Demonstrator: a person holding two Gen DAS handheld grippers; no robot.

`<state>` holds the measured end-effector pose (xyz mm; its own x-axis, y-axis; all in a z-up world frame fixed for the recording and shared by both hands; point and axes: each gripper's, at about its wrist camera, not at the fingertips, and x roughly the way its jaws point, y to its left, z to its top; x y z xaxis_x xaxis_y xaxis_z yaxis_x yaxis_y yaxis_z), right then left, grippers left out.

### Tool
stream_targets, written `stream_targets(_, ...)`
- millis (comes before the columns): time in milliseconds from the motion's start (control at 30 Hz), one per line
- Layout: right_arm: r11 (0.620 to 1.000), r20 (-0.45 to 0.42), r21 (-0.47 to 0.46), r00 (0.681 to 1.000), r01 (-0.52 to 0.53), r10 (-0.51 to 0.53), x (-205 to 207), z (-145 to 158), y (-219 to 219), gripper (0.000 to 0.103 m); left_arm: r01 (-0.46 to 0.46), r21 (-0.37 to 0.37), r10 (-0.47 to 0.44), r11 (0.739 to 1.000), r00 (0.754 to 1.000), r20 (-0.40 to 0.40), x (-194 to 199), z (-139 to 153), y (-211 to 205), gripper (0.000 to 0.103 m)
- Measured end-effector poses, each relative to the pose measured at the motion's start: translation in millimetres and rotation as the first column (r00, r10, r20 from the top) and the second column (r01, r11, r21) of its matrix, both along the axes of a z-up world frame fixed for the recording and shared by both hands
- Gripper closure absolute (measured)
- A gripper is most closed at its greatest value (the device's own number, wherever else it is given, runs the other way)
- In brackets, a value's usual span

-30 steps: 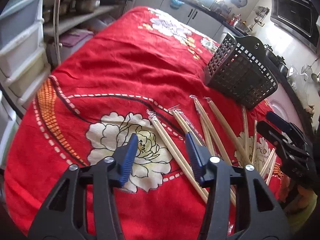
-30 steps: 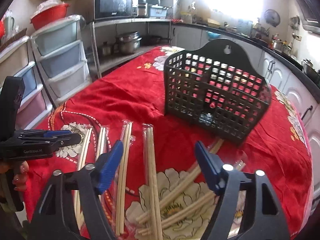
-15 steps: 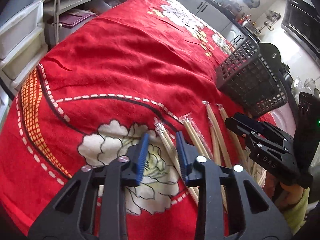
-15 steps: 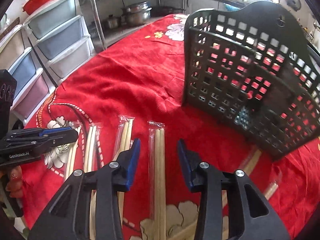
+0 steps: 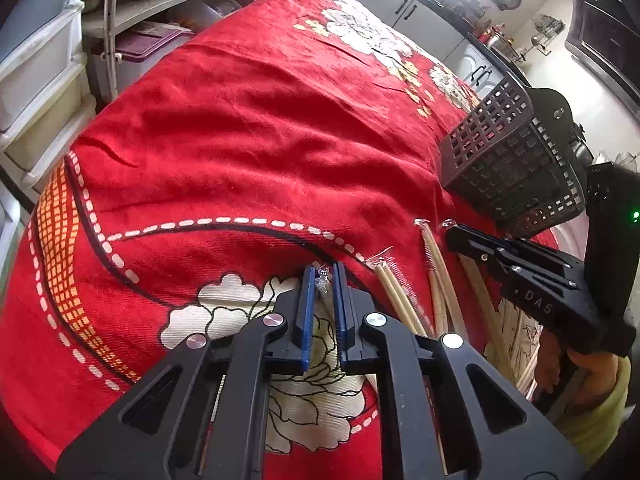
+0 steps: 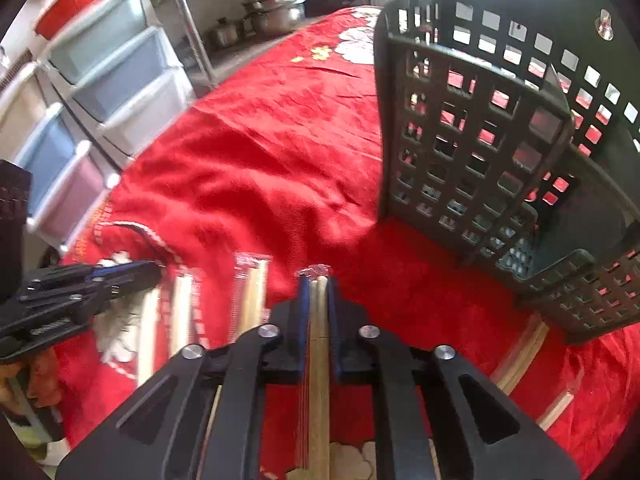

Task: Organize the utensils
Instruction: 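Lower the left tool onto a wrapped chopstick pack and close it while the right tool grasps another pack, then lift the left tool's chopsticks over the black mesh basket while the right tool carries its pack there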

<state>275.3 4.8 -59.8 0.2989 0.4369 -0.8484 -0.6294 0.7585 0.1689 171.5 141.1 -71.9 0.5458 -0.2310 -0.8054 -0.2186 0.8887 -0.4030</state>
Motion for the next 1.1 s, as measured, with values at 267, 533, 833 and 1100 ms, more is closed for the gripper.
stream_targets(267, 0.99, 0.032, 0.138, 0.999, -0.023, 0.019, -15.6, 40.1, -19.0, 0.097, 0.069, 0.031, -0.072, 0.997, 0.991, 0.116, -4.1, 53.8, -10.2, 0.1)
stream_targets(533, 0.959, 0.142, 0.282, 0.989, -0.007, -0.035, -31.1, 99.7, -56.5, 0.097, 0.132, 0.106, -0.155, 0.986, 0.957, 0.246, 3.1, 116.3, -31.2, 0.1)
stream_targets(833, 0.912, 0.309, 0.408, 0.934, 0.04, -0.18, -44.9, 161.8, -115.4, 0.097, 0.19, 0.146, -0.231, 0.971, 0.904, 0.359, 16.5, 172.0, -63.5, 0.1)
stream_targets(1100, 0.857, 0.456, 0.509, 0.818, 0.084, -0.351, -45.2, 197.9, -164.6, 0.097, 0.227, 0.162, -0.277, 0.96, 0.852, 0.444, 28.1, 216.2, -90.6, 0.1)
